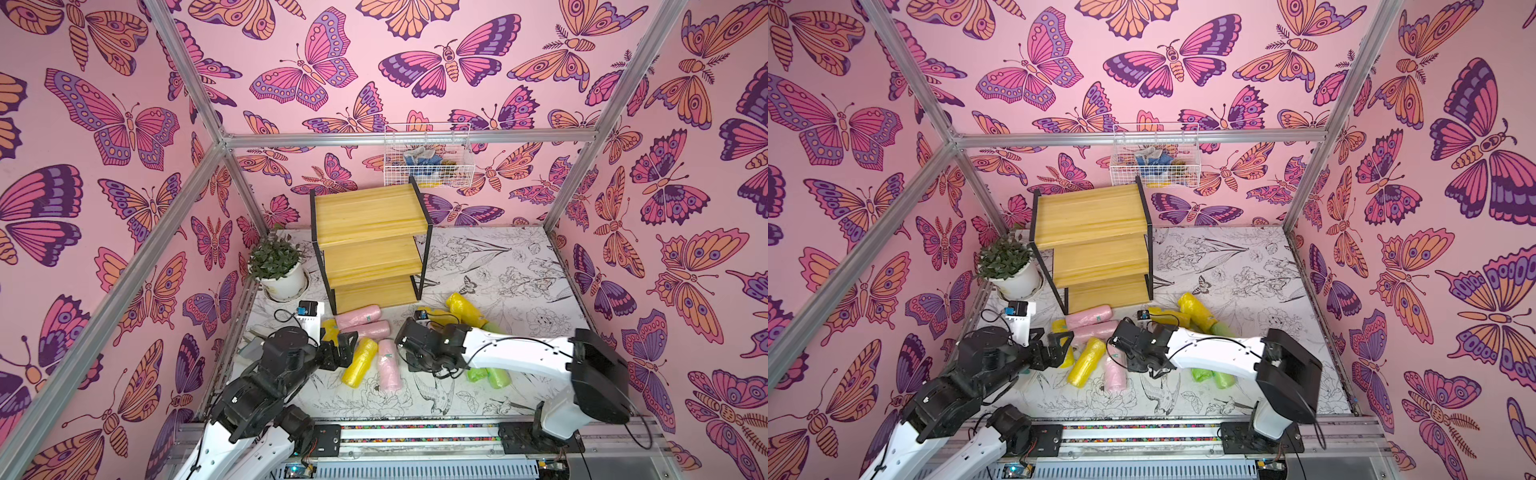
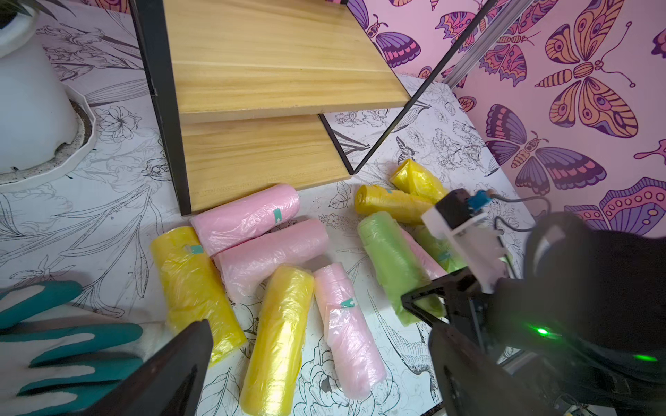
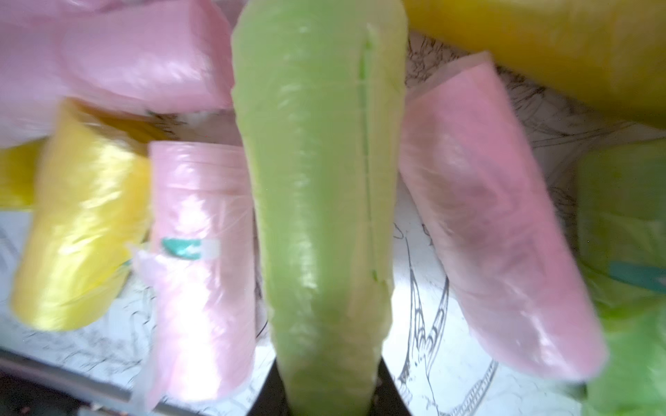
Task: Sort the rolls of trash bags by color and place them on the shelf
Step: Pick up the roll of trash bags from the center of the board, then place the roll of trash bags on the shelf.
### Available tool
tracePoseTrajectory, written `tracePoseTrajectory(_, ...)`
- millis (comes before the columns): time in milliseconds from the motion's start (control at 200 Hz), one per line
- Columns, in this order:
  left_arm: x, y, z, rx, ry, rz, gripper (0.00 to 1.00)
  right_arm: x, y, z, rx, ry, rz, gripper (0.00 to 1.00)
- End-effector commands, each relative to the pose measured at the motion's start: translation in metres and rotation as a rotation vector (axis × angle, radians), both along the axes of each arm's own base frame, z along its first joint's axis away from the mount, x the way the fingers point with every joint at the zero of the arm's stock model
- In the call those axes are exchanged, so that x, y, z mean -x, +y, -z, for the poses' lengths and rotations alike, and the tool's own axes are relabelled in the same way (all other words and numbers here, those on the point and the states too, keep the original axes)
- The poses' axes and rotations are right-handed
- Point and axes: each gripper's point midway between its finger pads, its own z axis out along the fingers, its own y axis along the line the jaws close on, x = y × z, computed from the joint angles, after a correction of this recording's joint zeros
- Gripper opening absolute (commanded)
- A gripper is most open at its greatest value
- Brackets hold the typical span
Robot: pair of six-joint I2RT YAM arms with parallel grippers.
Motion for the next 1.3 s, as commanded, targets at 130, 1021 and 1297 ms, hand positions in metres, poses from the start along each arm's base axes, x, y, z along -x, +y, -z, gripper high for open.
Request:
tracePoseTrajectory(130, 0.013, 0.013, -0.016, 0.057, -0.084, -0.029, 1.00, 0.007, 0.018, -0.088, -0.234, -0.115, -0.061, 0.00)
tracePoseTrajectory(1021, 0.048, 0.051, -0.048, 0.180, -0.330, -0.096, 1.00, -0.031, 0.157, -0.240, -0.796, -0.139, -0.379, 0.00)
tracePoseTrajectory(1297, 0.045, 0.048, -0.047, 0.177, -0.320, -0.088, 1.00, -0.026, 0.149, -0.323, -0.873, -0.247, -0.454, 0.00)
